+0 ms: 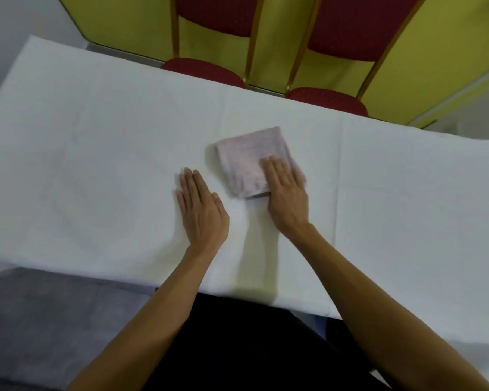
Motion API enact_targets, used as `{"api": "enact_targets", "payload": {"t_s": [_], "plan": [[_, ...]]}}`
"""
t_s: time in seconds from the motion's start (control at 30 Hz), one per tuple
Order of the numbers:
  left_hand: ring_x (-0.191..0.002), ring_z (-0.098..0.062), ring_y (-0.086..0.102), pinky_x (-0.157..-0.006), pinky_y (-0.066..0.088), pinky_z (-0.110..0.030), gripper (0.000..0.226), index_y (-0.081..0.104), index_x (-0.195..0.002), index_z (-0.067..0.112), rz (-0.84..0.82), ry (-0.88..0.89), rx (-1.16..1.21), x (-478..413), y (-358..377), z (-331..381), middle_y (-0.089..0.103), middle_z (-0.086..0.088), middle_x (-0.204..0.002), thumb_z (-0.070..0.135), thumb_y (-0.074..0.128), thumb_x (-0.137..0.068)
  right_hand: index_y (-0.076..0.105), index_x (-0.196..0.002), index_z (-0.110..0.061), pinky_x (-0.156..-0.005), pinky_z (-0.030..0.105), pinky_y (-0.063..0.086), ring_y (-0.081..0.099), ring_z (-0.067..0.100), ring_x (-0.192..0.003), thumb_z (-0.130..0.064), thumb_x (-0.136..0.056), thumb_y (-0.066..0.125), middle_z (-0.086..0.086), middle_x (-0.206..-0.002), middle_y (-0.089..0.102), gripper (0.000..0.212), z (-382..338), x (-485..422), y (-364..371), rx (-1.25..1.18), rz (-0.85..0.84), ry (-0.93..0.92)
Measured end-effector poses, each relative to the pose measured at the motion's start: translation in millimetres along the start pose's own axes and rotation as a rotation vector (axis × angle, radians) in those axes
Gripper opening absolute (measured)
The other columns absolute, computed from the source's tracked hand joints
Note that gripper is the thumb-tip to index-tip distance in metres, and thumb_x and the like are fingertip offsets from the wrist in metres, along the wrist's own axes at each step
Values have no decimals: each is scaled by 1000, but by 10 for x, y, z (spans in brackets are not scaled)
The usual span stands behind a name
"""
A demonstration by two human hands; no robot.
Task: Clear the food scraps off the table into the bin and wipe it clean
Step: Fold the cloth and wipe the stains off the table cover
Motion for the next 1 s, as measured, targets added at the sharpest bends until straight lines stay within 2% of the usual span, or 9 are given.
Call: {"api": "enact_targets", "payload": {"t_s": [0.1,0.2,0.27,0.4,0.53,0.67,0.73,0.87,1.0], "plan": [[-153,-30,9,-125,7,-43,59,16,-155,-2,-10,72,8,-39,73,244,13,-18,-164,20,27,-102,28,-155,-28,-123,41,14,23,26,-150,10,-87,39,10,-160,30,79,522,103,-166,60,-29,191],[-154,-29,8,-125,7,-43,58,15,-155,-2,-40,122,1,-60,172,419,11,-18,-164,19,28,-102,36,-152,-20,-122,46,15,25,35,-148,5,-89,51,15,-159,32,70,695,289,-280,118,-22,265],[-153,-30,8,-125,10,-46,58,17,-155,-2,-66,151,-20,-50,238,476,12,-19,-164,19,28,-102,39,-149,-17,-121,51,13,23,39,-147,-17,-92,57,16,-158,31,60,663,323,-262,157,-55,237],[-154,-29,8,-124,11,-47,57,19,-154,-2,-72,196,-125,-25,265,500,13,-18,-164,24,25,-104,26,-155,-28,-120,54,0,6,33,-152,-53,-93,52,11,-165,14,72,608,10,-136,132,-170,230],[-154,-29,8,-124,12,-47,58,19,-154,-2,-69,203,-161,-18,230,530,13,-17,-164,25,25,-104,20,-157,-28,-122,49,-3,0,27,-153,-32,-101,48,4,-166,10,63,378,-260,-10,51,-176,175],[-154,-29,8,-124,12,-47,57,19,-155,-1,-75,208,-157,-17,233,515,13,-16,-164,24,25,-104,38,-152,-20,-122,49,14,20,25,-151,-7,-92,51,3,-159,32,63,686,-22,-121,-52,-92,128],[-154,-29,8,-124,12,-47,57,19,-154,-1,-75,213,-156,-18,231,517,14,-16,-164,24,26,-104,45,-148,-18,-119,50,18,29,28,-148,0,-83,53,6,-155,40,68,1103,136,-239,-52,-39,227],[-154,-29,8,-124,13,-47,57,19,-155,-1,-76,212,-164,-21,236,513,14,-16,-164,25,25,-104,31,-155,-24,-122,52,5,12,27,-152,-12,-96,48,0,-163,25,63,1915,485,-467,67,-49,569],[-154,-29,7,-124,13,-47,57,19,-155,-1,-69,208,-175,-17,240,517,13,-16,-165,24,25,-104,36,-152,-18,-119,58,7,17,34,-150,-20,-96,51,3,-160,31,58,1654,424,-406,25,-43,664]]}}
Point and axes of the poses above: each hand's wrist, its own x-axis away from the middle knuckle, its own y-axis out of the palm, z = x × y, the point moved 6 cm from there along -x, towards the middle knuckle
